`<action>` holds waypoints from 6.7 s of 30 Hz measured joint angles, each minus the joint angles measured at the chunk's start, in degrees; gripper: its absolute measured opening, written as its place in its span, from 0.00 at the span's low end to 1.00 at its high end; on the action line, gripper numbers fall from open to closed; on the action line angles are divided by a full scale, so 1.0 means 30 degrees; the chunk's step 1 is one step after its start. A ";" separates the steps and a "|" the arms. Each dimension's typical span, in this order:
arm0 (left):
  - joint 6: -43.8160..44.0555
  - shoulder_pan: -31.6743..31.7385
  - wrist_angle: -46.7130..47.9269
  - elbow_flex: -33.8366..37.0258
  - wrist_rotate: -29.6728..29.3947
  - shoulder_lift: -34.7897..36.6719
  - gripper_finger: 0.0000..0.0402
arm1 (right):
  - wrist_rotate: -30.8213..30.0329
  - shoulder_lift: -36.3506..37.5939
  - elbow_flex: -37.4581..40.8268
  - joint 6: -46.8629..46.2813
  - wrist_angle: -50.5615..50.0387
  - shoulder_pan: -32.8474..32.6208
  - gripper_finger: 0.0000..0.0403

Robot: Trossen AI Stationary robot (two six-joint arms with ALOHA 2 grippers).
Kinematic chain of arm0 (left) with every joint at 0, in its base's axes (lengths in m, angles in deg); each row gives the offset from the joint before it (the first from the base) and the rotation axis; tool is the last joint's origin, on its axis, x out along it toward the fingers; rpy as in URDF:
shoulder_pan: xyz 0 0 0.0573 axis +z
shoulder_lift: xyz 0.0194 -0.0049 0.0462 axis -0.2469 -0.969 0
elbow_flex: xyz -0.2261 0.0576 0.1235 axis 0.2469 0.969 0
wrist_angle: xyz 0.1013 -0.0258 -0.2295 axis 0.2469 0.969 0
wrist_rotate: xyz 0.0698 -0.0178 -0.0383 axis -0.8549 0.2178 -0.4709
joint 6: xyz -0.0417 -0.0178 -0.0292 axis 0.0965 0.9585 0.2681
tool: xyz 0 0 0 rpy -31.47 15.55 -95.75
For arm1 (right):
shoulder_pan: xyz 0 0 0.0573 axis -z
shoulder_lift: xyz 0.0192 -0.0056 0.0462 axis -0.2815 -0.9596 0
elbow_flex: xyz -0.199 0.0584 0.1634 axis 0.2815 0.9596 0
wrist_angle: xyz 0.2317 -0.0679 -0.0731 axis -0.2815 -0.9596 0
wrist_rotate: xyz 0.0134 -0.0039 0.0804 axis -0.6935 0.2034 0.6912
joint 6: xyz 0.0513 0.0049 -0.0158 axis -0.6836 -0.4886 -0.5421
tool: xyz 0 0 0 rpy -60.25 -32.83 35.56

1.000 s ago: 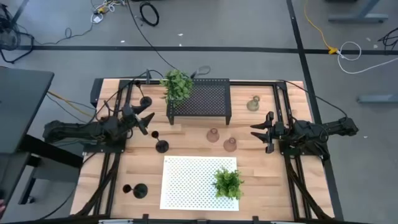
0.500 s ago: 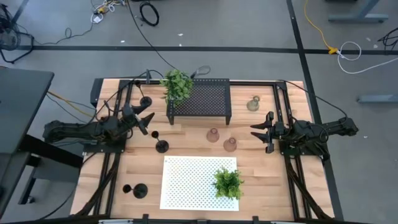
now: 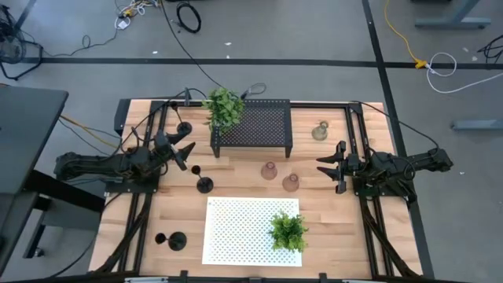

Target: Pick & Place candle stick holders

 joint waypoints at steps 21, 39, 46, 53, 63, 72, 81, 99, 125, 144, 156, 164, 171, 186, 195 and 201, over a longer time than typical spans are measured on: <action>0.0005 0.0007 0.0000 0.0000 -0.0003 0.0000 0.70 | 0.0007 0.0000 0.0005 0.0000 -0.0005 -0.0005 0.33; -0.0002 0.0005 -0.0952 0.0015 0.0022 0.0000 0.70 | 0.0007 -0.0002 0.0000 0.0000 0.0000 0.0000 0.33; -0.0197 0.0001 -0.1421 0.0015 -0.3921 -0.0007 0.70 | 0.0007 -0.0001 0.0005 0.0000 0.0000 0.0000 0.33; 0.0477 0.0007 -0.1435 0.0015 -0.6709 -0.0007 0.70 | 0.0007 0.0004 0.0000 0.0000 0.0000 0.0000 0.33; 0.0331 0.0007 -0.1395 0.0015 -0.8473 -0.0007 0.70 | 0.0000 -0.0002 0.0000 0.0000 0.0000 0.0000 0.33; -0.0493 0.0007 -0.0900 0.0007 -0.9071 -0.0007 0.70 | 0.0007 0.0005 0.0000 0.0000 0.0000 0.0000 0.33; -0.0505 0.0007 -0.0549 0.0007 -0.9034 -0.0007 0.70 | 0.0015 0.0005 0.0000 -0.0094 0.0598 -0.0001 0.33; 0.0362 0.3730 0.1170 0.0051 -0.8821 -0.0693 0.70 | -0.0138 0.0005 0.0000 -0.1239 0.3446 -0.0005 0.33; -0.0934 1.3721 -0.4020 0.0109 -0.0001 -0.9012 0.70 | -0.0941 -0.0002 0.0000 -0.1093 0.2934 0.0005 0.33; -0.1567 1.7356 -0.8715 0.0117 0.2361 -1.3781 0.70 | -0.1297 -0.0002 0.0000 -0.1503 0.2900 0.0007 0.47; -0.0996 1.7369 -1.0049 0.0124 0.2179 -1.4134 0.60 | -0.1304 -0.0002 0.0000 -0.1139 0.2900 0.0004 0.45; -0.1674 1.7507 -1.0905 -0.0181 0.4925 -1.4136 0.14 | -0.1304 -0.0002 0.0003 -0.1093 0.2900 0.0000 0.41; -0.2013 1.7507 -0.9628 -0.0182 0.4822 -1.4149 0.01 | -0.1304 -0.0002 0.0000 -0.1086 0.2900 0.0007 0.40; -0.1613 1.7500 -0.9609 -0.0233 0.5195 -1.4149 0.29 | -0.1297 -0.0002 0.0000 -0.1086 0.2900 0.0000 0.40; -0.1655 1.7493 -0.9187 -0.0240 0.5159 -1.4149 0.66 | -0.1297 -0.0004 0.0000 -0.1078 0.2892 0.0004 0.40; -0.1923 1.7507 -0.9049 -0.0248 0.4242 -1.4149 0.72 | -0.1297 -0.0002 0.0000 -0.1071 0.2892 0.0007 0.40</action>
